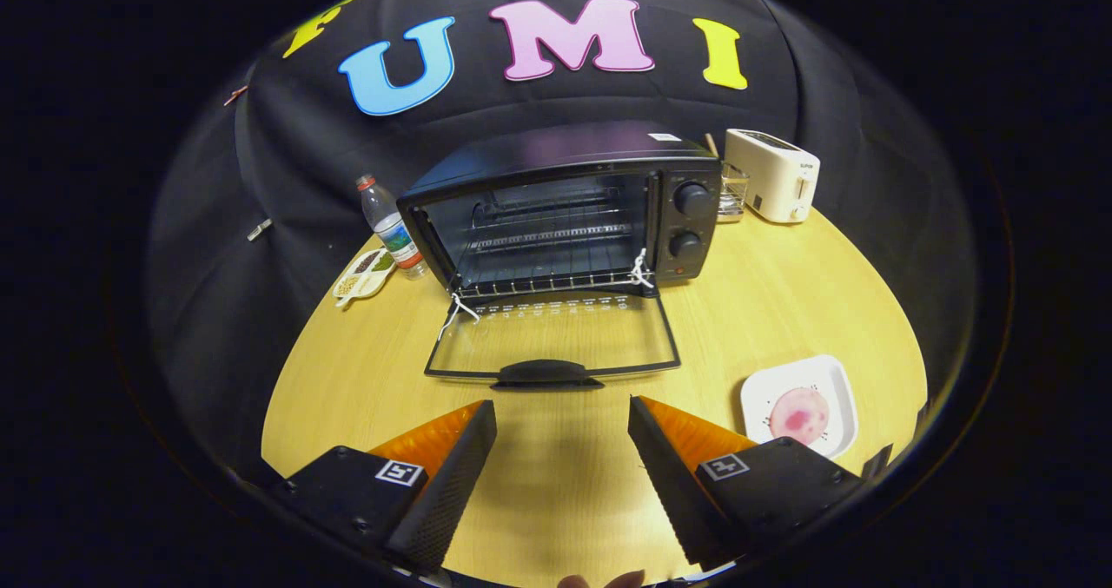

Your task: Open the toaster oven, put the food inside, and close the toaster oven door.

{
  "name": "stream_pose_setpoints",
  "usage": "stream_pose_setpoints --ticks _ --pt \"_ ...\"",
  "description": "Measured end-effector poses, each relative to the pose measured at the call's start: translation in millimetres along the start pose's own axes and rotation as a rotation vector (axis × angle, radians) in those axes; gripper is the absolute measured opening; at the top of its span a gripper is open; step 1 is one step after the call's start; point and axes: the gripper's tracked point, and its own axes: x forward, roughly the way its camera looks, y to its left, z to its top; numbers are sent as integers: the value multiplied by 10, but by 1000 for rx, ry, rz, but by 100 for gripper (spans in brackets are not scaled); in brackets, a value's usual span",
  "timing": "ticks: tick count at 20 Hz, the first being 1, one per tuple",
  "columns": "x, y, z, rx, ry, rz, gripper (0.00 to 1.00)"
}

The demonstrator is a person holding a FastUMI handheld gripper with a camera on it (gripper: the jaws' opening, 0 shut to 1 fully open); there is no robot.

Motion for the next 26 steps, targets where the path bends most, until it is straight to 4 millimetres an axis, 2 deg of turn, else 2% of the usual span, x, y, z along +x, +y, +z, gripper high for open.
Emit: stream_pose_setpoints --ticks 3,5,8,11,13,15,18,22,25,26 --pt "-223 -458 41 -22 32 -21 99" --pt "-370 -859 78 -34 59 -45 99" --pt "-490 -1431 69 -19 137 -60 99" --pt "-526 -1997 21 -27 227 -79 98" --pt "-471 -2352 -81 -44 305 -92 98" --pt "-378 -2609 -171 -12 367 -98 98" --pt "-149 -2909 -312 54 446 -90 98" --pt "109 -3106 -475 49 542 -58 97" --pt "300 -3147 -570 29 583 -33 92" --pt "347 -3171 -578 29 595 -34 79"
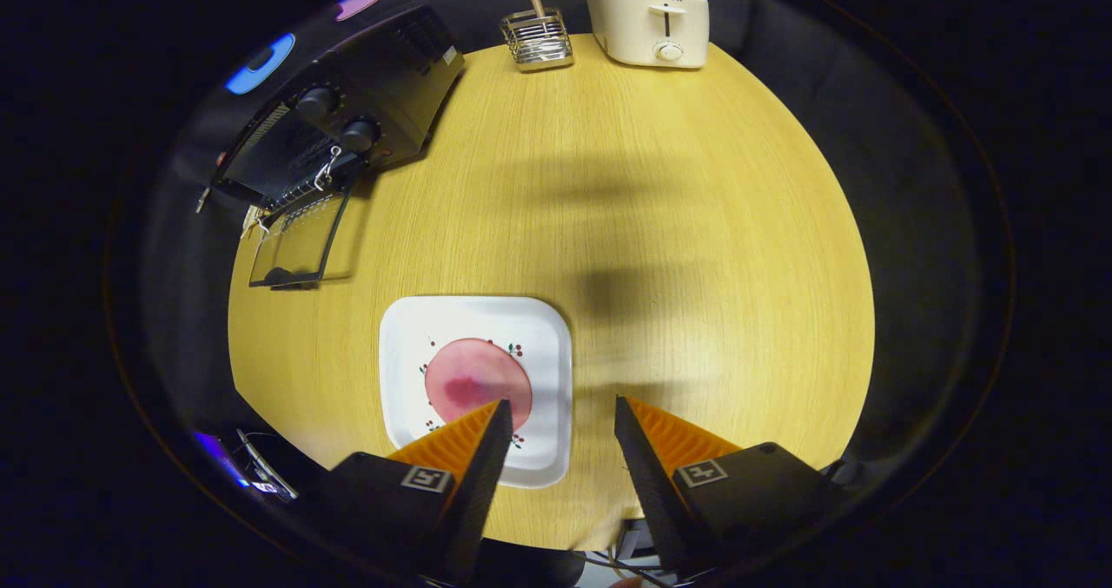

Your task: Open the toaster oven, put the food inside, and close the toaster oven door.

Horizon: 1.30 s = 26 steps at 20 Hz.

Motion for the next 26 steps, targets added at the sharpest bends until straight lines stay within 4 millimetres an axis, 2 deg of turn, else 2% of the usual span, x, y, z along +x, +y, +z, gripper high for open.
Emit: stream_pose_setpoints --ticks 1,4,5,6,7,8,10,11,17,22,26 --pt "91 6 -25 3 14 9 72" --pt "244 -15 -69 -6 49 7 41" --pt "218 8 -66 2 54 14 31" --pt "240 -9 38 11 60 28 22" --pt "224 5 -63 27 65 48 15" --pt "205 7 -59 29 60 68 9" --pt "243 20 -52 47 44 114 8" --pt "202 13 -71 81 41 137 5" --pt "-14 94 -89 341 -15 333 5" --pt "-329 271 -217 534 -74 456 5" --pt "-494 456 -416 652 -116 503 5"
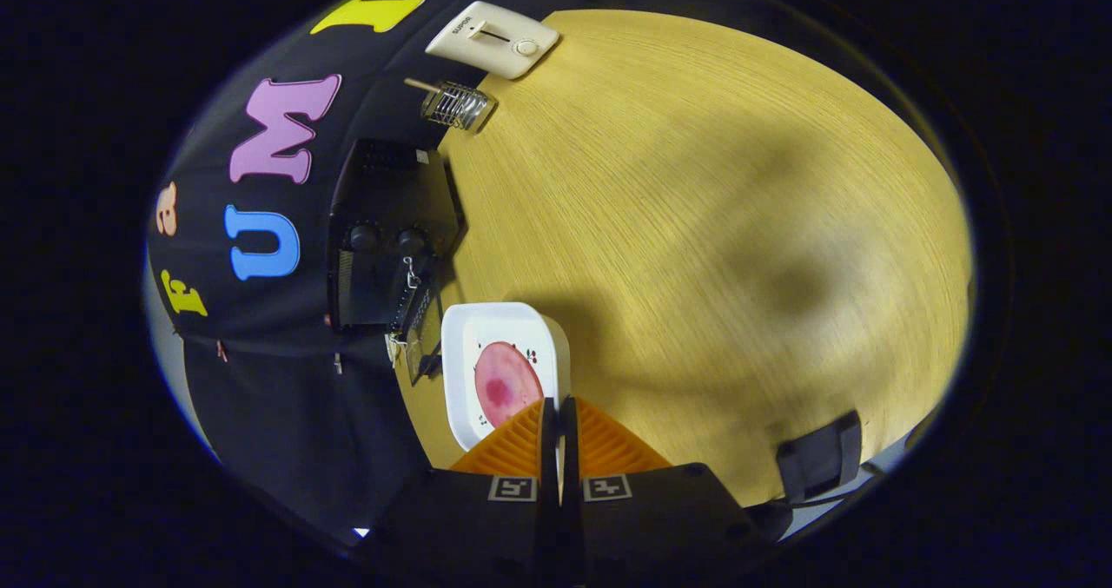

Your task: Open the toaster oven, put the food inside, and close the toaster oven door.

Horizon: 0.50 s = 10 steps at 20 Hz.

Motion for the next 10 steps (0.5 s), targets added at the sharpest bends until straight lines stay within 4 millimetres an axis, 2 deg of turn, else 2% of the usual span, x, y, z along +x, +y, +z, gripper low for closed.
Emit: stream_pose_setpoints --ticks 4,7,10 --pt "27 234 -261 92 -64 23 5" --pt "127 554 -492 175 -113 54 5" --pt "343 921 -662 255 -175 74 5"
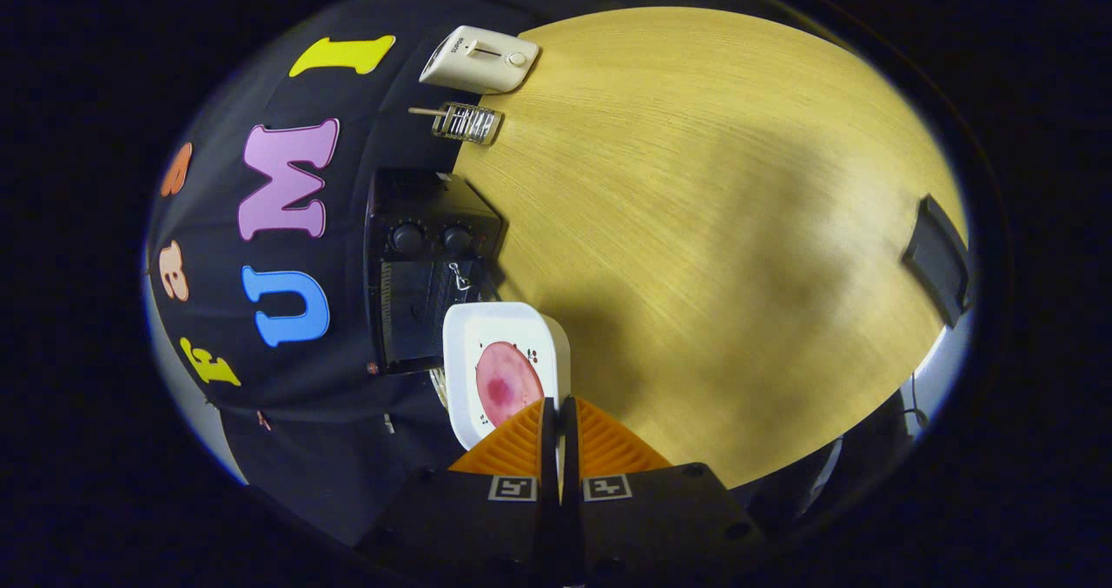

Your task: Open the toaster oven, put the food inside, and close the toaster oven door.

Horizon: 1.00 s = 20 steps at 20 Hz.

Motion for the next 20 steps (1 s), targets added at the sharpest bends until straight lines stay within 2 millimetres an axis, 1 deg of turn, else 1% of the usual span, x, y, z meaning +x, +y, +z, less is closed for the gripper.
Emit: stream_pose_setpoints --ticks 3,5,7,9,11,14,17,20 --pt "262 252 -232 48 -68 -1 5" --pt "462 435 -349 104 -103 4 5" --pt "678 613 -446 153 -139 0 5" --pt "896 786 -500 184 -181 -3 5" --pt "1116 949 -490 232 -229 -8 5" --pt "1473 1137 -469 310 -285 -27 5" --pt "1767 1343 -354 365 -358 -28 5" --pt "2057 1557 -243 394 -393 -13 5"
